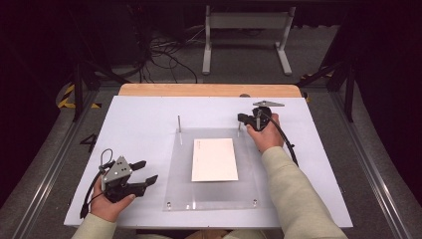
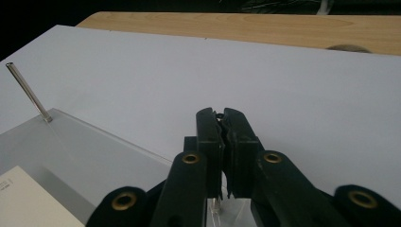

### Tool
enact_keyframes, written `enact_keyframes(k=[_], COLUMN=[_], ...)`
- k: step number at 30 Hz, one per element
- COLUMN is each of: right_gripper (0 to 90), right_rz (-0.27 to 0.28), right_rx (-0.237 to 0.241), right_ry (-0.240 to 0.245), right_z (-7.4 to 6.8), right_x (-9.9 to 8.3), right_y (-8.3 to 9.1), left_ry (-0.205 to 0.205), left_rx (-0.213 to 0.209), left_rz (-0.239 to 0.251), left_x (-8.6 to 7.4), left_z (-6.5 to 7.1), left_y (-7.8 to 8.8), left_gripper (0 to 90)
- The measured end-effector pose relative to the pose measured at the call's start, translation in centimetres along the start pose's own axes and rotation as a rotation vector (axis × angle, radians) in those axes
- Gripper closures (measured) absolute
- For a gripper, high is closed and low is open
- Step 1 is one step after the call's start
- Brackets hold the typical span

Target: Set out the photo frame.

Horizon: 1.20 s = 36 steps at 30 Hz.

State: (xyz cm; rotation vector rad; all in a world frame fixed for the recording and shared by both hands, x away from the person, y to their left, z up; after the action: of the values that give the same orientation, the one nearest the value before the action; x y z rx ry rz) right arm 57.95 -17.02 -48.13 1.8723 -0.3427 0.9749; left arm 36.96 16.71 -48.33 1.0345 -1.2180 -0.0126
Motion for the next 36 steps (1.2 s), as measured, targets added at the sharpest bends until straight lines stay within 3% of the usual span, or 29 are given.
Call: enact_keyframes(k=[2, 7, 11, 14, 15, 17, 21, 24, 29, 33, 36], right_gripper=[86.0, 85.9, 85.9, 85.9, 85.9, 85.9, 85.9, 85.8, 85.7, 85.6, 85.5], right_rz=[0.000, 0.001, 0.003, 0.003, 0.002, 0.001, 0.001, 0.000, 0.002, 0.010, 0.017], right_rx=[0.010, 0.028, 0.035, 0.035, 0.035, 0.033, 0.033, 0.046, 0.049, 0.062, 0.068], right_ry=[-0.014, -0.045, -0.059, -0.061, -0.059, -0.059, -0.064, -0.072, -0.072, -0.078, -0.082], right_z=[0.1, 0.3, 0.4, 0.4, 0.4, 0.4, 0.4, 0.5, 0.5, 0.5, 0.6], right_x=[0.1, 0.2, 0.3, 0.3, 0.2, 0.2, 0.2, 0.2, 0.2, 0.1, 0.1], right_y=[-0.1, -0.3, -0.5, -0.5, -0.5, -0.5, -0.5, -0.5, -0.5, -0.5, -0.6], left_ry=[-0.064, -0.112, -0.154, -0.182, -0.220, -0.225, -0.292, -0.306, -0.325, -0.349, -0.335], left_rx=[-0.003, 0.010, 0.012, 0.028, 0.041, 0.037, 0.016, -0.032, -0.046, -0.033, -0.023], left_rz=[0.003, 0.002, 0.069, 0.078, 0.087, 0.095, 0.128, 0.145, 0.146, 0.177, 0.199], left_x=[0.1, 0.3, 1.5, 2.0, 2.4, 2.6, 3.7, 4.0, 4.4, 4.8, 5.1], left_z=[0.9, 1.8, 2.9, 3.4, 3.9, 4.2, 5.9, 6.8, 7.4, 7.6, 7.3], left_y=[0.0, 0.2, 0.8, 0.9, 0.9, 0.9, 0.8, 0.3, -0.4, -0.2, 0.2], left_gripper=[31.1, 29.3, 25.6, 26.8, 27.0, 27.1, 27.2, 27.9, 30.4, 42.7, 50.6])
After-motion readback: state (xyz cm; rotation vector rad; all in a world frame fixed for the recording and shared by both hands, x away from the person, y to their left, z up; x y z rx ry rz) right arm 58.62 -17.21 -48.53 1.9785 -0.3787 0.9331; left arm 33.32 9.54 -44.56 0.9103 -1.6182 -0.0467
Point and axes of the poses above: each handheld gripper's, and its own axes: y roughly backward along the jaws, x roughly out of its top, z roughly to its right, the point moved 9 cm from there along -y, roughly forward along the jaws, and after that the axes turned 8 degrees about -z, right-handed, at the moved point
